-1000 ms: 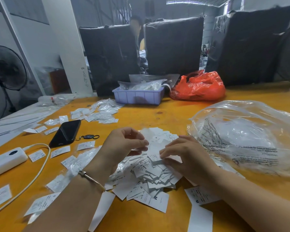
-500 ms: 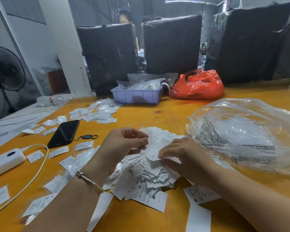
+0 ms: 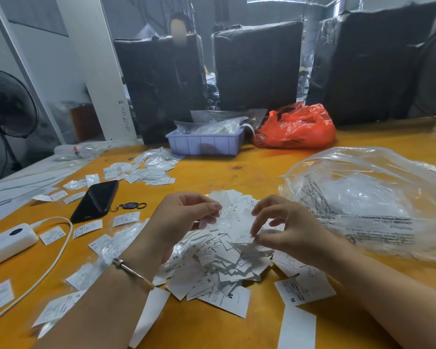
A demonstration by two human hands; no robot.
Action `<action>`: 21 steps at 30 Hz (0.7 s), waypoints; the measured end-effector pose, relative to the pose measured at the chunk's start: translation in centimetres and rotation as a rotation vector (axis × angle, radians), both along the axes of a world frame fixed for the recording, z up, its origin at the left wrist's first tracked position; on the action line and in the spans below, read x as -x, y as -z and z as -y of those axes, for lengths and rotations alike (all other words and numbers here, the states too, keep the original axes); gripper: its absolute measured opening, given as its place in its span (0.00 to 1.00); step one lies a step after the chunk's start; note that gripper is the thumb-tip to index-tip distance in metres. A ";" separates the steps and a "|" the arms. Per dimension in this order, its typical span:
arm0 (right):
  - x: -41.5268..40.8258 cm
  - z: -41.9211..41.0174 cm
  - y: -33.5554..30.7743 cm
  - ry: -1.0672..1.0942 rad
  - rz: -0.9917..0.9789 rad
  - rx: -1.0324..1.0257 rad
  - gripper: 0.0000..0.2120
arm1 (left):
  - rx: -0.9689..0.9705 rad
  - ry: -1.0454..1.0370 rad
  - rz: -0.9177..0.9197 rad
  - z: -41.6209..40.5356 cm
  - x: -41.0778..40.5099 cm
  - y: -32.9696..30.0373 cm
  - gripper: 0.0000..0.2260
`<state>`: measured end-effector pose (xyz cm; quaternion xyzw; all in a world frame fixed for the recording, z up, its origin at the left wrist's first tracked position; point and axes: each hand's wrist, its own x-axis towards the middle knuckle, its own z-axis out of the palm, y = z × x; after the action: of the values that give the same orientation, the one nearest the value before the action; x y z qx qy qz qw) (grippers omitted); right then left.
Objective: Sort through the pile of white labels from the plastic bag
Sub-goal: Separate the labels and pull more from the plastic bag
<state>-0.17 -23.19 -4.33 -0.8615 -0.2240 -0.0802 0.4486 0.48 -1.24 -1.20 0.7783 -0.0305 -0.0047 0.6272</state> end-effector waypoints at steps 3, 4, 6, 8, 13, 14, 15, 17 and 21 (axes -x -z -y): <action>0.2 0.0 0.0 -0.026 0.046 0.164 0.07 | 0.004 -0.002 0.001 0.0 0.1 0.0 0.04; 0.3 -0.2 0.0 -0.027 0.081 0.230 0.11 | 0.002 0.000 0.003 0.1 0.1 0.1 0.04; 0.5 -0.6 0.1 -0.010 0.163 0.338 0.16 | -0.005 0.002 0.004 0.1 0.1 0.1 0.04; 0.5 -0.6 0.0 0.004 0.202 0.362 0.16 | -0.007 0.004 0.000 0.1 0.1 0.1 0.04; 0.1 0.4 -0.4 -0.069 0.077 0.332 0.15 | -0.003 0.011 -0.004 0.1 0.0 0.1 0.03; 0.0 0.5 -0.5 -0.075 0.062 0.319 0.14 | -0.005 0.010 -0.004 0.1 0.0 0.1 0.03; -0.1 0.6 -0.5 -0.080 0.052 0.302 0.13 | -0.010 0.009 -0.004 0.1 0.0 0.1 0.04; -0.2 0.8 -0.5 -0.092 0.027 0.258 0.11 | -0.016 0.009 -0.004 0.1 0.0 0.1 0.04; -0.5 0.7 -0.2 -0.107 -0.047 0.135 0.07 | -0.023 0.003 0.001 0.1 0.1 0.2 0.04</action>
<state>0.35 -23.89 -4.18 -0.8782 -0.2641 -0.0206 0.3983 0.37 -1.32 -1.40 0.7854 -0.0321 -0.0059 0.6181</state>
